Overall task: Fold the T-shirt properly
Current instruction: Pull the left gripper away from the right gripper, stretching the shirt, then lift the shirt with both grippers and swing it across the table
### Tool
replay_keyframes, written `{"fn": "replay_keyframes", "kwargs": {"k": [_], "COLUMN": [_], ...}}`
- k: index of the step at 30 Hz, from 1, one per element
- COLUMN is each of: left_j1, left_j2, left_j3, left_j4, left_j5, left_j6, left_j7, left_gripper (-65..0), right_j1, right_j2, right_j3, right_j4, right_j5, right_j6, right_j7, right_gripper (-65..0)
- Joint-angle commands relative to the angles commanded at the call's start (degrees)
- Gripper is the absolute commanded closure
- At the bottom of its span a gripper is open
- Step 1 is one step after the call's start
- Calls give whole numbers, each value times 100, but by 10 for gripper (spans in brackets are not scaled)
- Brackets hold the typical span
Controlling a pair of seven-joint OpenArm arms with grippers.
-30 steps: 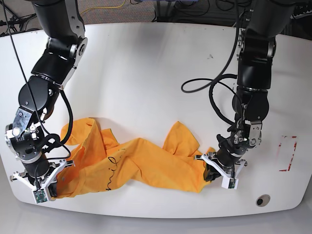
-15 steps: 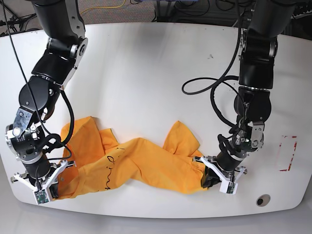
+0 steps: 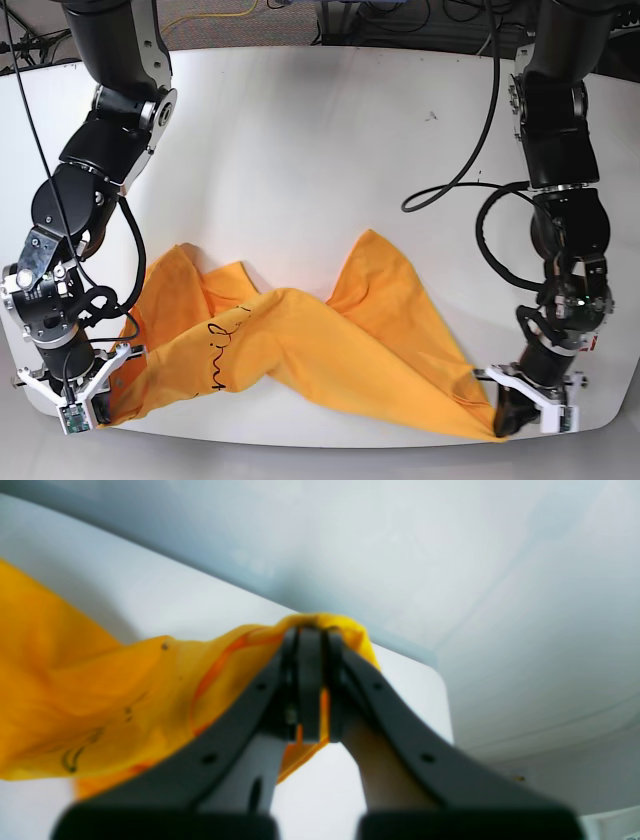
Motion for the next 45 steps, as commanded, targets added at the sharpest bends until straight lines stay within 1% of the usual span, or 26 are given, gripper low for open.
{"fn": "replay_keyframes", "kwargs": {"k": [6, 8, 18, 20, 24, 30, 32, 36, 40, 42, 45], "left_j1": [26, 119, 231, 349, 327, 101, -63, -248, -448, -868, -1006], "left_j2": [-104, -220, -548, -684, -764, -779, -823, -848, -897, -977, -990], "left_j3": [-168, -298, -263, -259, -281, -374, -416, -410, -379, -329, -332], "left_j4": [239, 532, 1027, 1214, 1355, 1433, 1430, 1375, 1312, 1201, 1162], "left_j5": [-22, -45, -240, -311, -311, -245, -193, -188, -193, -215, -206], "left_j6": [-15, 55, 2, -71, -107, -216, -231, -244, -233, -170, -166], "left_j7": [180, 254, 341, 383, 423, 522, 519, 536, 555, 614, 637], "left_gripper": [-18, -13, -14, -10, -10, -10, -7, -6, -6, -4, -4], "right_j1": [51, 105, 262, 310, 420, 696, 920, 1075, 1209, 1380, 1441], "right_j2": [1, 9, 19, 22, 26, 32, 27, 30, 42, 82, 107], "right_j3": [5, 14, -11, -14, -24, -33, -42, -60, -75, -77, -83], "right_j4": [-32, -19, 1, -24, -42, -96, -133, -195, -290, -368, -400], "right_j5": [-79, -160, -96, -140, -161, -199, -219, -237, -283, -272, -272], "right_j6": [-5, 0, 29, 30, 43, 70, 46, 42, 22, 30, 32], "right_j7": [-12, -38, -157, -200, -221, -260, -304, -319, -315, -334, -346], "right_gripper": [0, 0, 0, 0, 0, 0, 0, 0, 0, 0, 0]}}
